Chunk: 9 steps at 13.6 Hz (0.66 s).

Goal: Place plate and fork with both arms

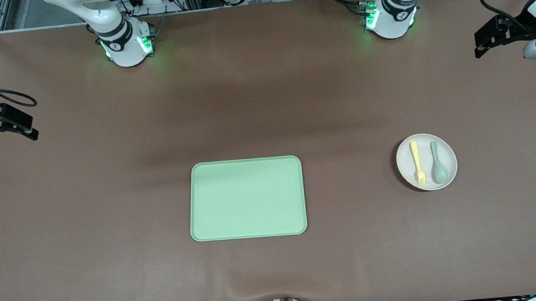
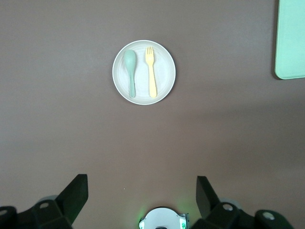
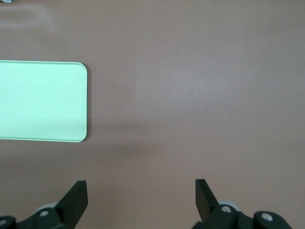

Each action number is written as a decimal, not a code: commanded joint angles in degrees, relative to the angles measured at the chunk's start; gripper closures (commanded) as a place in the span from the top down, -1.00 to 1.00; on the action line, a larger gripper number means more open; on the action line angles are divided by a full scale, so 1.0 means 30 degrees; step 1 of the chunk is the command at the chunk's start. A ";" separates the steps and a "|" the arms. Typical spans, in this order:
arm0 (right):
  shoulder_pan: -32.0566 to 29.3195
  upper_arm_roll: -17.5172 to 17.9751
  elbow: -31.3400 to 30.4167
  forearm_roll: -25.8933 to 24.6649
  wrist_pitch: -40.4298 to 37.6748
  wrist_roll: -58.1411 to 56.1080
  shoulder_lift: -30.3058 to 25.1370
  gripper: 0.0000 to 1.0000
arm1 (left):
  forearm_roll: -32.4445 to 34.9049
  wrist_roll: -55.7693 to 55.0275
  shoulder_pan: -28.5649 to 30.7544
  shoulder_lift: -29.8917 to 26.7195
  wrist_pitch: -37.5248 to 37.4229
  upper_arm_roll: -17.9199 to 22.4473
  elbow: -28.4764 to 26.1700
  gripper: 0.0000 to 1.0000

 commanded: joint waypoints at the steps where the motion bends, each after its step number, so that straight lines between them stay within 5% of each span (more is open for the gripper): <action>1: 0.0184 -0.0250 0.0404 -0.0444 -0.0221 -0.0090 0.0224 1.00 | -0.0358 0.0333 0.0072 0.0019 -0.0291 -0.0057 0.0168 1.00; 9: 0.0007 -0.0339 0.0375 -0.0416 -0.0250 -0.0090 0.0282 1.00 | -0.0358 0.0275 0.0102 0.0048 -0.0262 0.0031 0.0168 1.00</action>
